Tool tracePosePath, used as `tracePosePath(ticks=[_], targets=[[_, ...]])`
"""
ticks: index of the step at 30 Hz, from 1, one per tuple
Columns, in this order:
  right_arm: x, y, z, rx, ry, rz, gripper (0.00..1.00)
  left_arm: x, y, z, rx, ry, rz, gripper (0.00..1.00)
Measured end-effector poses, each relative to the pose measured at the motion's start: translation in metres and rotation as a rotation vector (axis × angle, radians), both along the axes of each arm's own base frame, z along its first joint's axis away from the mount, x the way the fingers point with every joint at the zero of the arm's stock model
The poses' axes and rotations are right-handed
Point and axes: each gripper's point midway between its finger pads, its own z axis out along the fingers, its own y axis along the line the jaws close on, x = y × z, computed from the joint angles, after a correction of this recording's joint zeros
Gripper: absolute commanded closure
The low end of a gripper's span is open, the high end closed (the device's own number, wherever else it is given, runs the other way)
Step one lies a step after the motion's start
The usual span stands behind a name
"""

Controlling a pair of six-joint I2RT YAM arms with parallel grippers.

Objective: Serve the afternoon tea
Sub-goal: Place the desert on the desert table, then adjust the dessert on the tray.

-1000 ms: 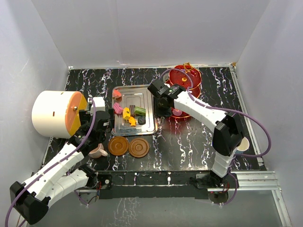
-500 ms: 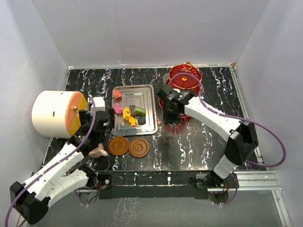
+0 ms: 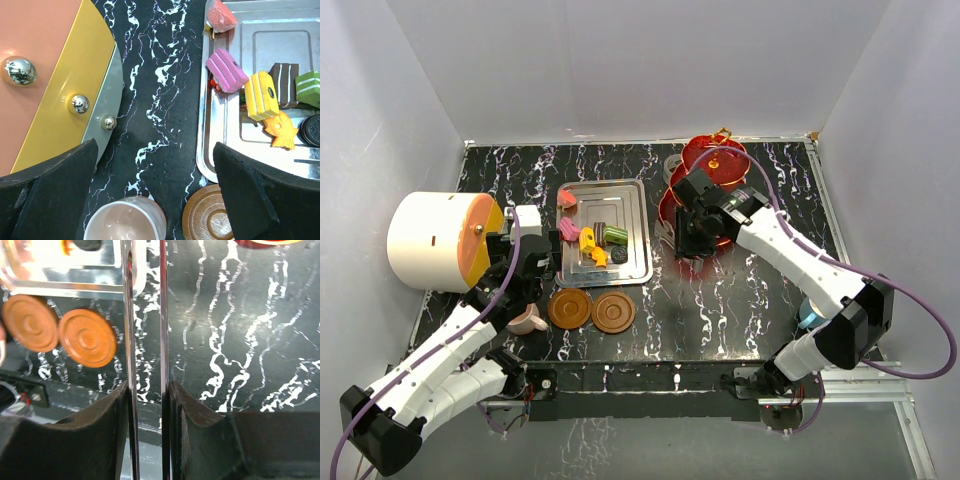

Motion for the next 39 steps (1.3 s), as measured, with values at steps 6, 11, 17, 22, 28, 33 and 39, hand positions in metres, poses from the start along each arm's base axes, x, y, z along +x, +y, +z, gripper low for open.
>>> tracePosePath(ticks=[6,11,17,22,28,33,39], targets=[[0.001,0.026,0.019,0.124,-0.010,0.072,0.66,0.000,0.000,0.000,0.000,0.000,0.000,0.01],[0.007,0.046,0.019,0.164,-0.002,0.117,0.67,0.000,0.000,0.000,0.000,0.000,0.001,0.01],[0.026,0.076,0.020,0.183,-0.023,0.164,0.65,0.000,0.001,0.001,0.001,-0.004,0.009,0.01],[0.050,0.106,0.030,0.213,-0.068,0.206,0.65,0.001,0.000,-0.003,-0.001,0.007,0.015,0.01],[0.088,0.149,0.031,0.212,-0.137,0.267,0.65,0.001,0.001,-0.011,0.004,0.044,0.032,0.01],[0.117,0.181,0.021,0.188,-0.197,0.309,0.64,0.010,-0.001,0.029,-0.026,-0.001,0.045,0.01],[0.131,0.203,0.001,0.169,-0.212,0.356,0.62,0.015,0.005,0.067,-0.037,-0.067,0.080,0.01]])
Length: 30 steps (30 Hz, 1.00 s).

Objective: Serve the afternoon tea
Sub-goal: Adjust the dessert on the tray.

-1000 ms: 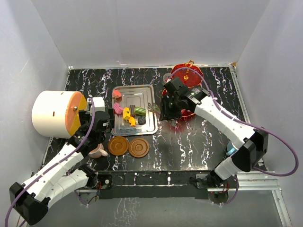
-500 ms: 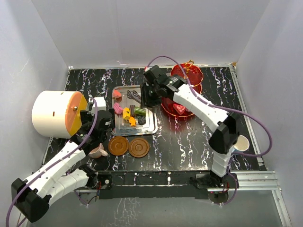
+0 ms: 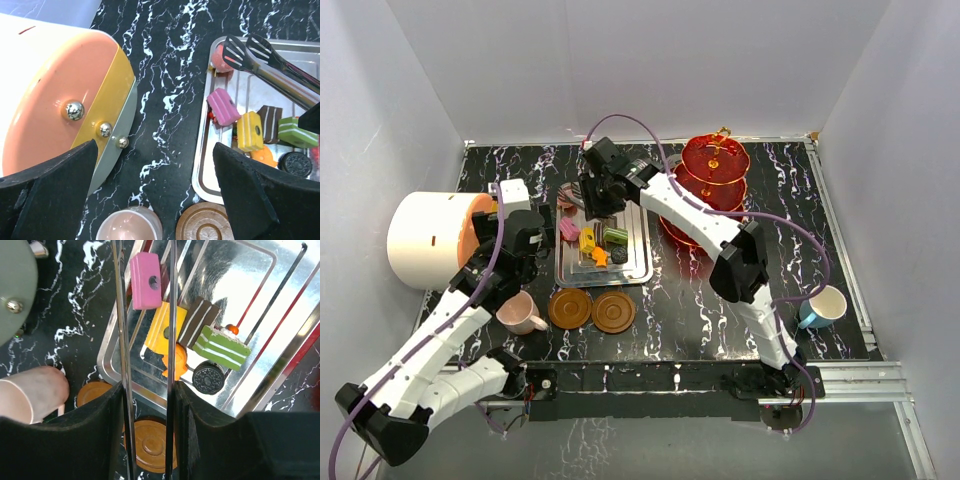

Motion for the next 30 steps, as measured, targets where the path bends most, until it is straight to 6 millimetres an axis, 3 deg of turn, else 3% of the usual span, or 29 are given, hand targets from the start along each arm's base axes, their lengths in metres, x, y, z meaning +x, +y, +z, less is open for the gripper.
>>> tracePosePath(ticks=[11,19,24,30], targets=[[0.010,0.007,-0.032,-0.056,-0.007,0.032,0.60,0.009,0.031,-0.028,-0.053,0.111,0.067,0.01],[0.023,0.016,-0.030,-0.049,-0.073,0.045,0.59,0.022,0.012,0.010,-0.155,0.059,-0.010,0.01],[0.034,0.027,-0.041,-0.037,-0.091,0.050,0.60,0.015,0.013,0.011,-0.157,0.071,-0.019,0.01],[0.037,0.029,-0.061,-0.053,-0.071,0.038,0.67,0.007,0.016,0.011,-0.155,0.069,-0.021,0.01]])
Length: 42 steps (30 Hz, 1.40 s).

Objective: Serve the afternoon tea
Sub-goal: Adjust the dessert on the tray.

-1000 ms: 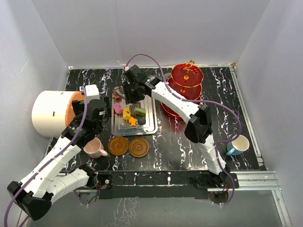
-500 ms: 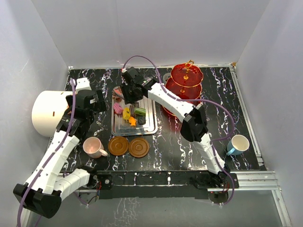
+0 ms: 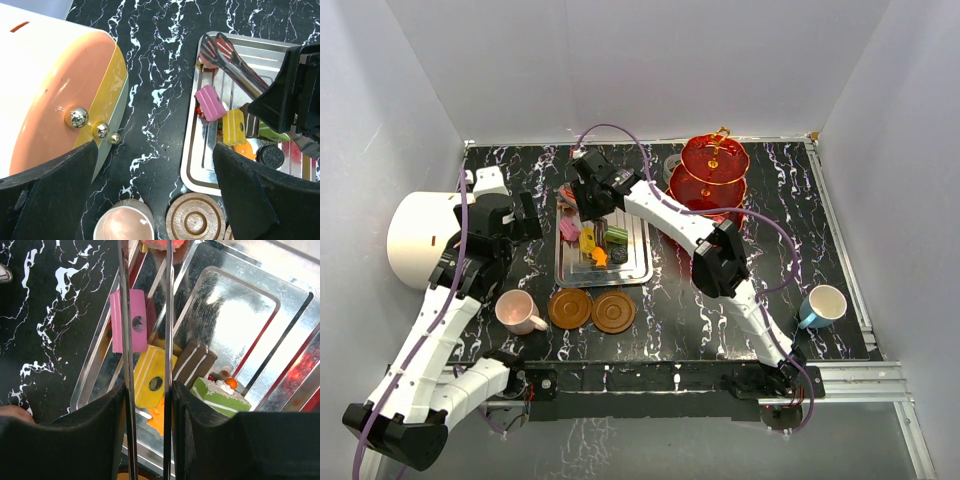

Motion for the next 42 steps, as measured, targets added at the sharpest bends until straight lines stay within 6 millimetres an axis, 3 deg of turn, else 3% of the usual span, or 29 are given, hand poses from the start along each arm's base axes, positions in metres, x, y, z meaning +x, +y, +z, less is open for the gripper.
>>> tracePosePath(ticks=[5,10,16,21,27,35,42], targets=[[-0.002,-0.005,-0.013,0.017,0.045,-0.037,0.73,-0.003,0.001,-0.009,0.008,0.023,-0.001,0.01],[-0.010,-0.025,-0.023,0.075,0.163,-0.086,0.73,-0.006,0.002,-0.021,0.018,0.051,-0.001,0.01],[-0.009,-0.052,0.001,0.177,0.239,-0.167,0.73,-0.007,0.001,-0.026,0.016,0.061,-0.005,0.01],[-0.007,-0.061,0.021,0.228,0.241,-0.206,0.73,-0.008,0.001,-0.029,0.013,0.063,-0.008,0.01],[-0.017,-0.068,0.017,0.224,0.283,-0.228,0.74,-0.012,0.000,-0.042,0.012,0.086,-0.013,0.01],[-0.013,-0.081,0.021,0.167,0.256,-0.272,0.73,-0.018,0.001,-0.075,0.021,0.142,-0.011,0.01],[-0.004,-0.085,0.044,0.155,0.211,-0.295,0.72,-0.022,0.003,-0.094,0.028,0.168,-0.011,0.01]])
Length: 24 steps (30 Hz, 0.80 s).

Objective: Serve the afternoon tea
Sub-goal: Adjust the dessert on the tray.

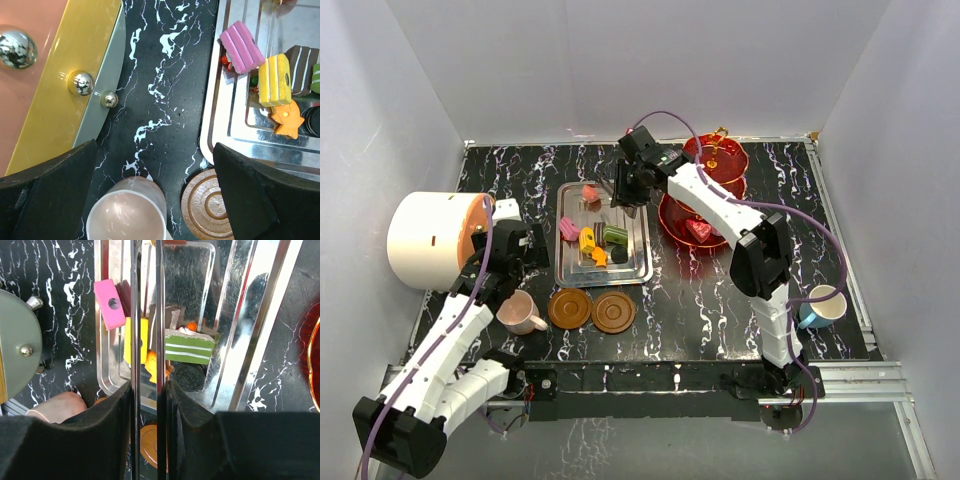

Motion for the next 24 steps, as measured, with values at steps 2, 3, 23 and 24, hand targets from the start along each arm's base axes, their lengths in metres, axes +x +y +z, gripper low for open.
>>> tracePosePath(ticks=[2,3,23,24], targets=[[0.001,0.002,0.006,0.010,-0.012,0.006,0.72,-0.002,0.001,-0.004,0.000,0.000,0.001,0.01],[0.001,0.004,0.008,0.015,-0.016,0.012,0.71,-0.003,0.001,-0.005,0.000,0.001,0.001,0.01],[0.019,0.052,-0.014,0.042,-0.033,0.098,0.63,-0.003,0.000,-0.009,-0.025,-0.029,0.006,0.01],[0.020,0.052,-0.016,0.043,-0.031,0.094,0.63,-0.003,0.000,-0.009,-0.025,-0.029,0.006,0.01]])
